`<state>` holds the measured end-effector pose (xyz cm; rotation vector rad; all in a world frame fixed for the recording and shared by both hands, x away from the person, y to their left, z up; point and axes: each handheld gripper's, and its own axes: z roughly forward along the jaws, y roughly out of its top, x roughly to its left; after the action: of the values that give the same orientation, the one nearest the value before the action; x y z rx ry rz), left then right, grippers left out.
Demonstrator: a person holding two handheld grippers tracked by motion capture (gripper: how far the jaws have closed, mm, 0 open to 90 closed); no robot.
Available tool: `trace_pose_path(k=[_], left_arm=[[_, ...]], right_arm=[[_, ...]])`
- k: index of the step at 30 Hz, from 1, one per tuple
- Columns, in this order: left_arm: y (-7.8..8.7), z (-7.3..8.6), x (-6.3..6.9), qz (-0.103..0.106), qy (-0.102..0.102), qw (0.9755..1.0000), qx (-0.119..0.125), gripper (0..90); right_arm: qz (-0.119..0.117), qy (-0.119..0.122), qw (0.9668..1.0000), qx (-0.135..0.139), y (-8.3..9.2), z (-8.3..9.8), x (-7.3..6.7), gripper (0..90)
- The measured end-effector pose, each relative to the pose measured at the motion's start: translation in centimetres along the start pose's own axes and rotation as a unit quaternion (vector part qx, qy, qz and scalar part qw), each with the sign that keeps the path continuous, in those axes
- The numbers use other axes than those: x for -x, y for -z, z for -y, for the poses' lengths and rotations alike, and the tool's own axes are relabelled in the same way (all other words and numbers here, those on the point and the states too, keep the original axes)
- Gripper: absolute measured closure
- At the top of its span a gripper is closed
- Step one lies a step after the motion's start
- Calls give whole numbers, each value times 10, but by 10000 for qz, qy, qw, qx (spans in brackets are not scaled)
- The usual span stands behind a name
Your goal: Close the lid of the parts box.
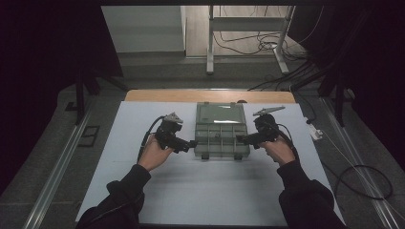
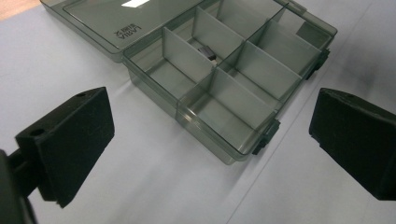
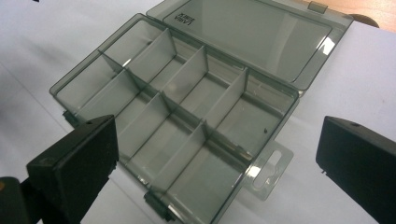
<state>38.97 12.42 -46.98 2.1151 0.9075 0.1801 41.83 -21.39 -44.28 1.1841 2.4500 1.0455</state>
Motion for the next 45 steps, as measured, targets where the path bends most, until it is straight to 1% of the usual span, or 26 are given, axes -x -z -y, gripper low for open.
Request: trace_pose_path(k=[1, 2, 6, 8, 11, 13, 15, 17, 19, 21, 23, 24, 26, 29, 33, 36, 38, 42, 45], left_arm=[[-1, 0, -1, 29, 6, 10000, -8, 13], [-3, -1, -1, 42, 56, 10000, -13, 14], [-8, -3, -2, 2, 18, 10000, -6, 14], [-11, -3, -3, 14, 26, 10000, 42, 11], [-15, -5, -5, 89, 18, 9999, 116, 9], [-17, -7, -5, 97, -6, 9999, 118, 9], [-20, -8, -5, 105, -40, 9999, 110, 9], [-23, -9, -6, 70, -89, 9999, 88, 9], [-25, -11, -6, 38, -148, 9999, 61, 10], [-27, -11, -7, 68, -211, 9997, 107, 10], [-28, -11, -8, 77, -226, 9997, 80, 10], [-29, -11, -8, 92, -218, 9997, 79, 10], [-30, -11, -10, 114, -197, 9997, 69, 10], [-32, -11, -12, 115, -158, 9998, 31, 9], [-34, -11, -15, 148, -160, 9998, 5, 0], [-36, -11, -17, 157, -188, 9997, -43, 0], [-37, -12, -18, 165, -185, 9997, -58, 0], [-38, -14, -21, 186, -97, 9998, -75, 0], [-40, -15, -22, 161, -95, 9998, -119, 0]], right_arm=[[2, -17, 10000, -13, -1, -1, 1, 0], [10, -23, 10000, -8, -2, -2, 2, 0], [71, -83, 9999, -48, -6, -6, 6, 0], [79, -112, 9999, -60, -9, -8, 8, 0], [110, -99, 9999, -85, -12, -11, 12, 0], [92, -111, 9999, -89, -14, -13, 15, 0], [75, -172, 9998, -79, -16, -17, 18, 0], [61, -248, 9997, -17, -18, -20, 21, 0], [76, -254, 9996, -31, -21, -23, 23, 0], [105, -268, 9996, -60, -24, -26, 25, 0], [116, -279, 9995, -70, -26, -28, 27, 0], [121, -287, 9995, -55, -28, -29, 28, 0], [121, -318, 9993, -148, -32, -32, 30, 0], [211, -337, 9989, -233, -38, -35, 33, 0], [268, -466, 9982, -257, -44, -40, 38, 0], [314, -536, 9973, -384, -49, -44, 41, 0], [321, -529, 9973, -386, -52, -46, 42, 0], [355, -577, 9967, -454, -58, -51, 45, 0], [455, -555, 9961, -520, -63, -55, 47, 0]])
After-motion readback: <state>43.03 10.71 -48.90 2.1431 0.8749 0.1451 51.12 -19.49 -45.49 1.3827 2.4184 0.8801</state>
